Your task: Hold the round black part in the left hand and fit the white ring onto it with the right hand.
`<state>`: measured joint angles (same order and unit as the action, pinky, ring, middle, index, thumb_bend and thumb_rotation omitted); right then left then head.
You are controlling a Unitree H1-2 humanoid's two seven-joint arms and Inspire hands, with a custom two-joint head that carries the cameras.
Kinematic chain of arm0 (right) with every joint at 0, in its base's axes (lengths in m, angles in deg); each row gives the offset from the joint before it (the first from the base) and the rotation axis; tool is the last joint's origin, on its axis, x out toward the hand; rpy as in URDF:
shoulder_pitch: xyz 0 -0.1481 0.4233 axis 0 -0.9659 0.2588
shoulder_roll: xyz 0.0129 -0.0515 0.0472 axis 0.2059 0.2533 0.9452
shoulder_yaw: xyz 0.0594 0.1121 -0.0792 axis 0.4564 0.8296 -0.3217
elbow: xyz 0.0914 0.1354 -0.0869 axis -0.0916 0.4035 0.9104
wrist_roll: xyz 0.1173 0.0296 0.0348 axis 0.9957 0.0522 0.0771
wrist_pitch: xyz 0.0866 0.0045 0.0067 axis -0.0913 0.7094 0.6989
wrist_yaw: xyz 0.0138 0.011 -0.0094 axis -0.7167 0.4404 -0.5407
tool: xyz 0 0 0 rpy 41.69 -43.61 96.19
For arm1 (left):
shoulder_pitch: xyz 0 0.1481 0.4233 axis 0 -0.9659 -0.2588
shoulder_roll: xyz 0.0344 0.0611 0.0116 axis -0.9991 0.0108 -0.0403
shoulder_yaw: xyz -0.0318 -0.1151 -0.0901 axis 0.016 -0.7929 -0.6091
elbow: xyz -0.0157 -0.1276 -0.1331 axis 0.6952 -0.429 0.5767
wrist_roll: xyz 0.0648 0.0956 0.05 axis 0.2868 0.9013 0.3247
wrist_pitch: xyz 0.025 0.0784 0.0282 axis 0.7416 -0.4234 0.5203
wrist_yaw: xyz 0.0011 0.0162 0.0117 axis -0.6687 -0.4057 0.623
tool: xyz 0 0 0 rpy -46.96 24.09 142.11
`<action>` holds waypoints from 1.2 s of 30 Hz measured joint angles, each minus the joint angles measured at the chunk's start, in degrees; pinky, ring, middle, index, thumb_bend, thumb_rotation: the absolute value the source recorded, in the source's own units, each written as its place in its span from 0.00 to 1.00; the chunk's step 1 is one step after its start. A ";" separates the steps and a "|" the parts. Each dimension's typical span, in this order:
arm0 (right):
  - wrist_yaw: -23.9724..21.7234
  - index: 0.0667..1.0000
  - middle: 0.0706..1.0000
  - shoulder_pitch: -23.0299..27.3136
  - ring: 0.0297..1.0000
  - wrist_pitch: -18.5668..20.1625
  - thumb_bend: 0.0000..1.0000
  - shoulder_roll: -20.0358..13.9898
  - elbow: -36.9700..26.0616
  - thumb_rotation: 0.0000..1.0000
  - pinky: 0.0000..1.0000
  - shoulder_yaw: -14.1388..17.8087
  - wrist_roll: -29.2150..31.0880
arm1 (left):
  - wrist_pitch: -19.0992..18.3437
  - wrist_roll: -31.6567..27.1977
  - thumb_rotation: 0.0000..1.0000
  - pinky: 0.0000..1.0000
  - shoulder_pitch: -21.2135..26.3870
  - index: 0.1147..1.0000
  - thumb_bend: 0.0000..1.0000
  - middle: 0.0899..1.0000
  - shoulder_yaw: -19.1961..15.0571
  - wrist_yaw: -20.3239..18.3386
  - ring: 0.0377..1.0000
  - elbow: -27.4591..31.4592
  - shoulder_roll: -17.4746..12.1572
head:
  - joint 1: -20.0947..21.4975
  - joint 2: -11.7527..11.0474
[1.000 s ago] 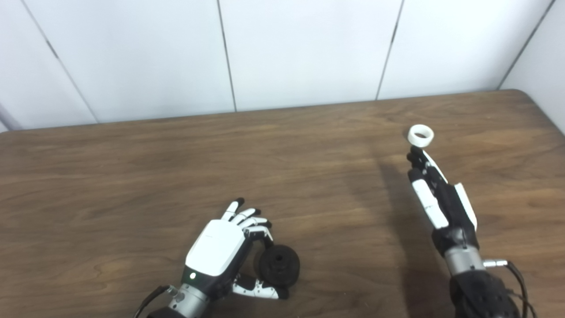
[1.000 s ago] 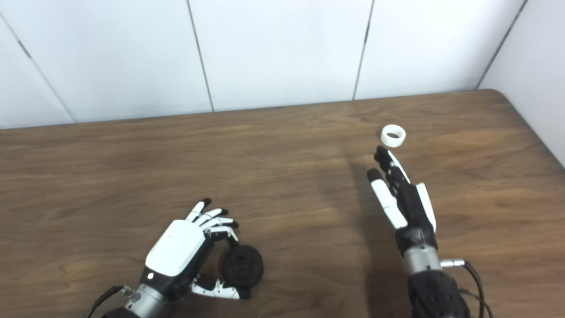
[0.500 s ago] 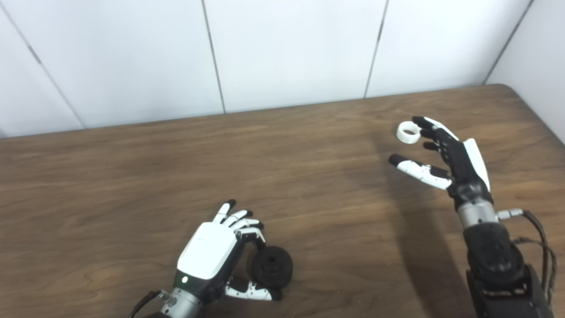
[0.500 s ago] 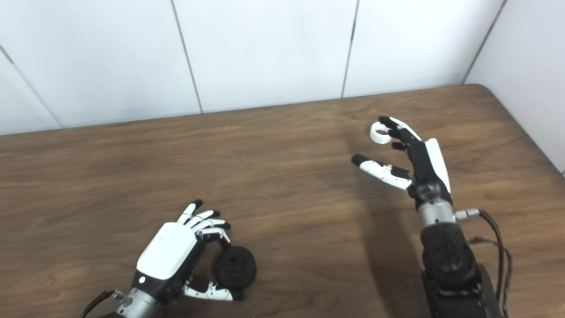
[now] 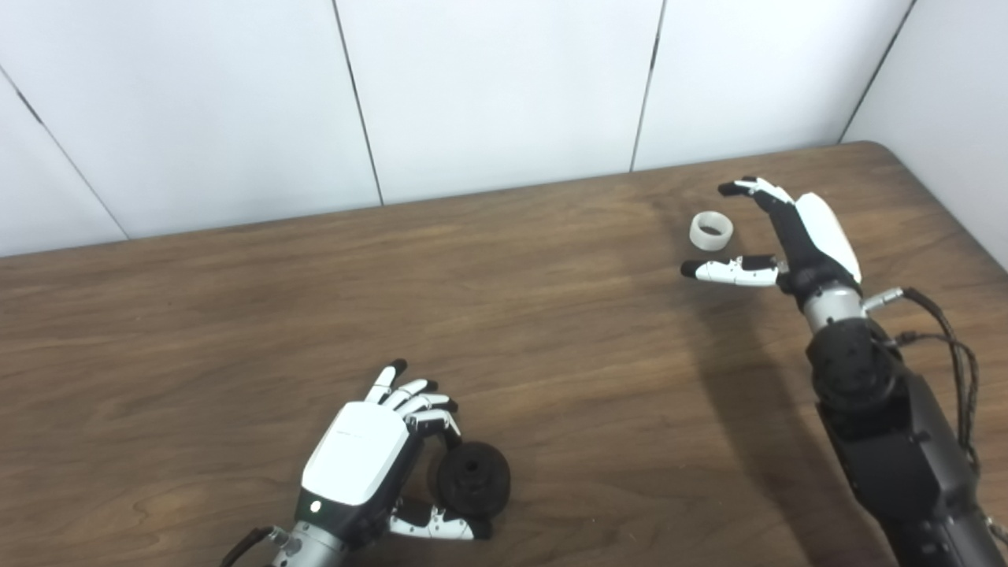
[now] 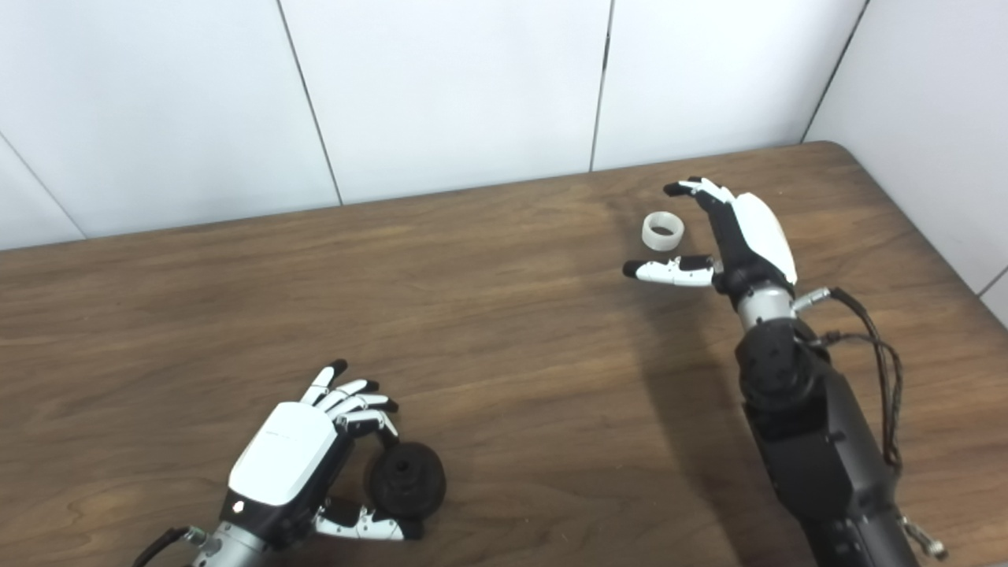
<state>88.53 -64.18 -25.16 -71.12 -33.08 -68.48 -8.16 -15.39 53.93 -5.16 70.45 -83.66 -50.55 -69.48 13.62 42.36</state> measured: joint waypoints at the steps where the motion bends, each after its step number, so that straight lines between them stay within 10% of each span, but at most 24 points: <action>1: 0.09 0.77 0.90 0.33 0.95 -0.21 0.85 -0.45 0.98 0.25 1.00 0.03 0.01 | 0.02 0.00 0.05 1.00 -0.01 0.42 0.52 0.74 0.00 0.00 0.85 0.00 0.00 | 0.09 -0.09; 17: 0.74 0.74 0.93 11.03 0.97 -1.92 0.88 -5.04 17.90 0.24 1.00 -2.78 -0.79 | 1.27 -0.06 0.06 1.00 -0.23 0.42 0.52 0.74 -0.56 0.27 0.86 0.00 -0.51 | 0.44 -0.18; 36: 0.73 0.72 0.92 13.96 0.96 -1.91 0.90 -5.26 23.85 0.26 1.00 -5.48 -1.01 | 1.70 -0.06 0.05 1.00 -0.35 0.42 0.52 0.74 -0.87 0.13 0.86 0.00 -0.47 | -0.35 -0.53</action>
<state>89.26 -50.22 -27.07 -76.38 -9.23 -73.96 -9.17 -13.70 53.87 -5.51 69.58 -83.53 -50.54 -69.96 13.27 41.84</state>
